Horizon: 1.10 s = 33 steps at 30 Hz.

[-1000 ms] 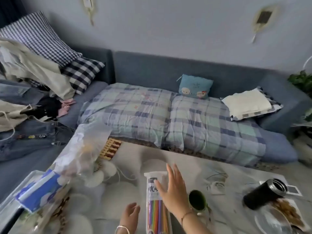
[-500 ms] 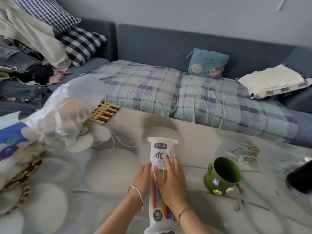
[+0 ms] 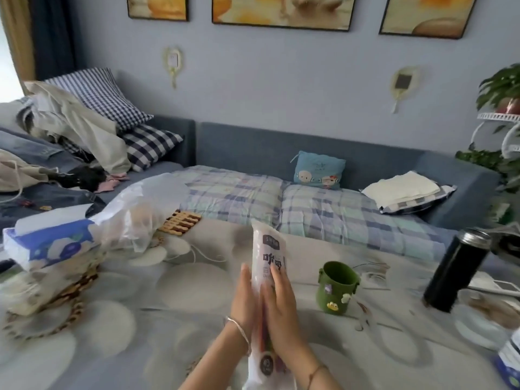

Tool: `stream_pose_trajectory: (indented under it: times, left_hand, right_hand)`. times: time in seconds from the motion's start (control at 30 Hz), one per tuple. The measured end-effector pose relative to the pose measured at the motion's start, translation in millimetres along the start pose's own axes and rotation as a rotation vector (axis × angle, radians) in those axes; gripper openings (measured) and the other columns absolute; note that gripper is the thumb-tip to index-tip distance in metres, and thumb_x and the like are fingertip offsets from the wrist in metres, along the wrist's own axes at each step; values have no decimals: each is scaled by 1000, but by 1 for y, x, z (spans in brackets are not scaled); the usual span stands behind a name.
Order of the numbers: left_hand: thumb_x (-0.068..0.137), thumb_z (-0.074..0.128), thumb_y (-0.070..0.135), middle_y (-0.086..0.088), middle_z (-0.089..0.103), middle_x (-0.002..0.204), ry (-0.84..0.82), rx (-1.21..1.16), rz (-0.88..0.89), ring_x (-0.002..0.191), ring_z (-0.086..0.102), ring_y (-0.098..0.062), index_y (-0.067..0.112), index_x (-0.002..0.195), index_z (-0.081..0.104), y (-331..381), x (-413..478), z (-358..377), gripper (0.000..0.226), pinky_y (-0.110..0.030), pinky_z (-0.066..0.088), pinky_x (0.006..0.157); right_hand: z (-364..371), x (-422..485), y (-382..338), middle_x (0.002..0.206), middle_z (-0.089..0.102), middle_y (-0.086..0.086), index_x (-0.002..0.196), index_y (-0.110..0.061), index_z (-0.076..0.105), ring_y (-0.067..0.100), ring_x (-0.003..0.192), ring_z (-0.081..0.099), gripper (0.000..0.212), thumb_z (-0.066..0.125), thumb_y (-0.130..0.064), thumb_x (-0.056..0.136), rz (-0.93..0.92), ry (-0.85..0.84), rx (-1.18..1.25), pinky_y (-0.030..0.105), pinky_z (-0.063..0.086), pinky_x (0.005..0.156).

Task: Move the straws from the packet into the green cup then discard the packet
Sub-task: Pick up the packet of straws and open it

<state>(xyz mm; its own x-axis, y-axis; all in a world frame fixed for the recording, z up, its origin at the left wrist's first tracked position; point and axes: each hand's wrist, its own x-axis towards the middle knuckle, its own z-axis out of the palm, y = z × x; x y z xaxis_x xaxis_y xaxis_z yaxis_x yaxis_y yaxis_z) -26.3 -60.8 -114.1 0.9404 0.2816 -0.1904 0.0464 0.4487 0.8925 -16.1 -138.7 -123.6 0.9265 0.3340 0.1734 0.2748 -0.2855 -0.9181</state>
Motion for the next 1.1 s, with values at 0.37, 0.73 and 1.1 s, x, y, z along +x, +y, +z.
stream_pose_trajectory:
  times: [0.37,0.73,1.1]
  left_hand:
    - [97,8,60,15,77,84,-97,260,231,90,70,-7,33,99,68,66,-133,41,65,-27,52,82]
    - [95,24,61,-5,66,97,-152,239,201,87,68,-21,13,102,61,55,-183,56,61,-30,57,72]
    - [88,32,68,-3,50,62,-161,502,239,64,51,-16,11,66,44,65,-187,64,62,-31,56,70]
  right_hand:
    - [-81,-106,-116,154,24,-13,147,-35,16,6,141,24,70,25,-59,82,-143,-84,319,41,22,118]
    - [-114,-165,-109,115,66,-19,126,-37,49,-2,108,60,52,22,-60,87,-84,-97,371,28,49,92]
    - [-139,-166,-111,83,69,-2,86,-13,57,16,88,66,55,38,-64,82,-43,-68,421,31,51,77]
